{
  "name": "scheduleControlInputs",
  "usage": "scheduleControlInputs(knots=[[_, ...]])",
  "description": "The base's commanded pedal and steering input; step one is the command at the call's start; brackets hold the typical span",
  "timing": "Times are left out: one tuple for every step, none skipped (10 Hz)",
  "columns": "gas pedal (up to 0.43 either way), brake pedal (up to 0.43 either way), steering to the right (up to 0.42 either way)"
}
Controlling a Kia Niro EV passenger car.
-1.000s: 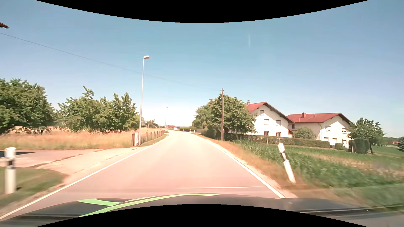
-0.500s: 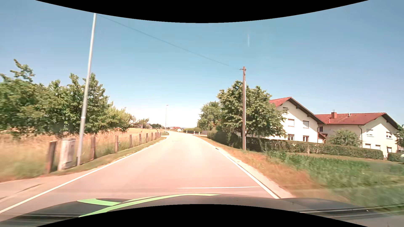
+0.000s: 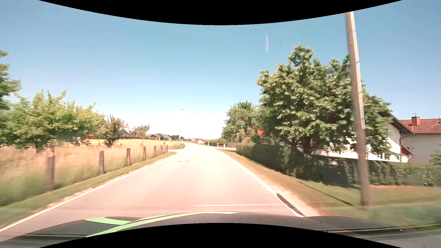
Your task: Follow the waypoints while adhering to traffic rules and regulations
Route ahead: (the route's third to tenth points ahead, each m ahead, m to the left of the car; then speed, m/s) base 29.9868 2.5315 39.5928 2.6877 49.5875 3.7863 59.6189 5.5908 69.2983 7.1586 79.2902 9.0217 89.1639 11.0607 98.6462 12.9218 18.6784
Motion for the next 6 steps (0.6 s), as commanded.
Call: scheduleControlInputs(knots=[[0.118,0.0,-0.017],[0.118,0.0,-0.017],[0.118,0.0,-0.017],[0.118,0.0,-0.017],[0.118,0.0,-0.017],[0.118,0.0,-0.016]])
